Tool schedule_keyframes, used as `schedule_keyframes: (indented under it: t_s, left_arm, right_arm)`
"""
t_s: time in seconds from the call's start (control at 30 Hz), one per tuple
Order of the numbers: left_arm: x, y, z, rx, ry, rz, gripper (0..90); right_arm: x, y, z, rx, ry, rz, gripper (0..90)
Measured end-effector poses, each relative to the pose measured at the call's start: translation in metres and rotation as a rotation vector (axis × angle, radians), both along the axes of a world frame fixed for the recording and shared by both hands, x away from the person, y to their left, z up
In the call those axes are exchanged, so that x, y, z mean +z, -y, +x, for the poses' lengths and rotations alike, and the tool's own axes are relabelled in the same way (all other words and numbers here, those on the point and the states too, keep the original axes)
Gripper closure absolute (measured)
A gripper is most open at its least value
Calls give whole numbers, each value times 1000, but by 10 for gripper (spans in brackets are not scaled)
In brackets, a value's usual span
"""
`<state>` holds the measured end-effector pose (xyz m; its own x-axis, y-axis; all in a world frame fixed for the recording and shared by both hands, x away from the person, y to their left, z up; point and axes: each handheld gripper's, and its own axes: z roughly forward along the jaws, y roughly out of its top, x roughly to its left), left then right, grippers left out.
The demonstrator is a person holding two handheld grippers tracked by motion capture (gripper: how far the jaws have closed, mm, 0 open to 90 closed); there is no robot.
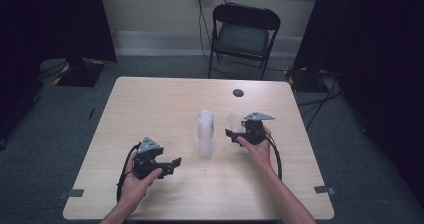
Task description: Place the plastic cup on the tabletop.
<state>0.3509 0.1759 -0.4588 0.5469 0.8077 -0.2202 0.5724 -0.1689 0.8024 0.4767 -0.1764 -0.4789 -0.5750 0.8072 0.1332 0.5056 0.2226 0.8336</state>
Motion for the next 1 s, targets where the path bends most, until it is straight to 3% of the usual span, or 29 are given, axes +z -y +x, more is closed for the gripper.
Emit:
schedule_keyframes:
  t_s: [0.33,0.43,0.73,1.0]
  left_arm:
    - [1,0,3,-7,3,1,173]
    - [2,-1,4,-23,24,4,159]
    - [2,-3,9,-17,41,22,159]
    - [0,-3,10,19,18,54,159]
  right_arm:
    - [4,12,-11,-15,-8,14,164]
    - [4,16,-15,-11,-25,11,164]
    - [13,27,-29,-4,-20,7,164]
    - [18,36,-43,6,-25,6,170]
